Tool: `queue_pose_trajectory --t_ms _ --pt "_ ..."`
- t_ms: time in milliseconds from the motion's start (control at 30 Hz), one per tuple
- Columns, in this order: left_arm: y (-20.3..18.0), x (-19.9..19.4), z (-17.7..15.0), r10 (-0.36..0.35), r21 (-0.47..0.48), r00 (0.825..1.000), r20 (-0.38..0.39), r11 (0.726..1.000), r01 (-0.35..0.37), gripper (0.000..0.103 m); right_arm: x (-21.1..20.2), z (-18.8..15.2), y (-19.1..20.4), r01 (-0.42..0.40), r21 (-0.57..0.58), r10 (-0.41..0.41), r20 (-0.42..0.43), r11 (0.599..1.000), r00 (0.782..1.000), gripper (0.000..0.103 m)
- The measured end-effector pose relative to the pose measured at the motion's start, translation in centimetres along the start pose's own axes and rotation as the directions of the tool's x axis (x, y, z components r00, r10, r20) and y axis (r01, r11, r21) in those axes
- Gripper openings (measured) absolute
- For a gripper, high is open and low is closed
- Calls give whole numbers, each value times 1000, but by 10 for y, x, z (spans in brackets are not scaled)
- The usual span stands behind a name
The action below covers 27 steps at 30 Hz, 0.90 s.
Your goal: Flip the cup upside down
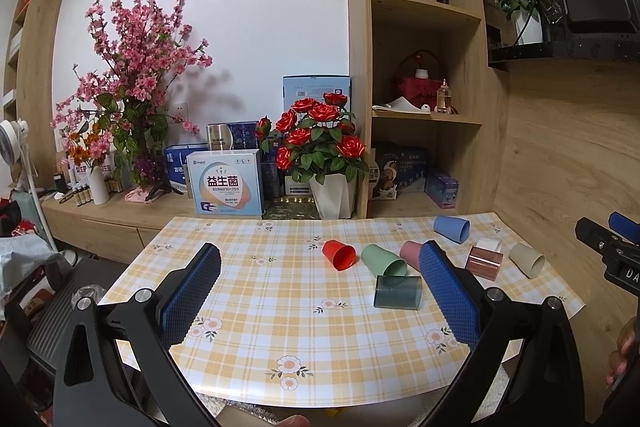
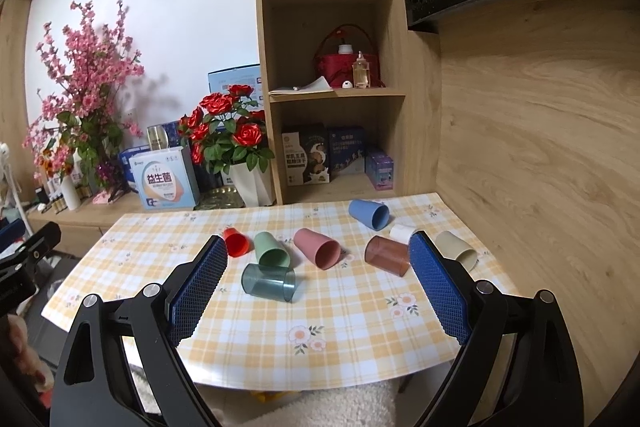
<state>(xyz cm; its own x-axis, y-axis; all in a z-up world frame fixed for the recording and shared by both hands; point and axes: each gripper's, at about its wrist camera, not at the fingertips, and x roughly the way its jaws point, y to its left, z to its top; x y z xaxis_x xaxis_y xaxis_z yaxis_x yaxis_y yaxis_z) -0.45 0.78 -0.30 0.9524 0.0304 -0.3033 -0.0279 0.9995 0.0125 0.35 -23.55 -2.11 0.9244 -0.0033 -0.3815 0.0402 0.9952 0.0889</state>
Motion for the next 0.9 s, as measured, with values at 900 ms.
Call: queue_pose_trajectory --t_ms 900 --pt "16 13 -4 -43 -69 998 -45 997 40 97 6 -4 -9 7 32 -7 -9 999 1000 89"
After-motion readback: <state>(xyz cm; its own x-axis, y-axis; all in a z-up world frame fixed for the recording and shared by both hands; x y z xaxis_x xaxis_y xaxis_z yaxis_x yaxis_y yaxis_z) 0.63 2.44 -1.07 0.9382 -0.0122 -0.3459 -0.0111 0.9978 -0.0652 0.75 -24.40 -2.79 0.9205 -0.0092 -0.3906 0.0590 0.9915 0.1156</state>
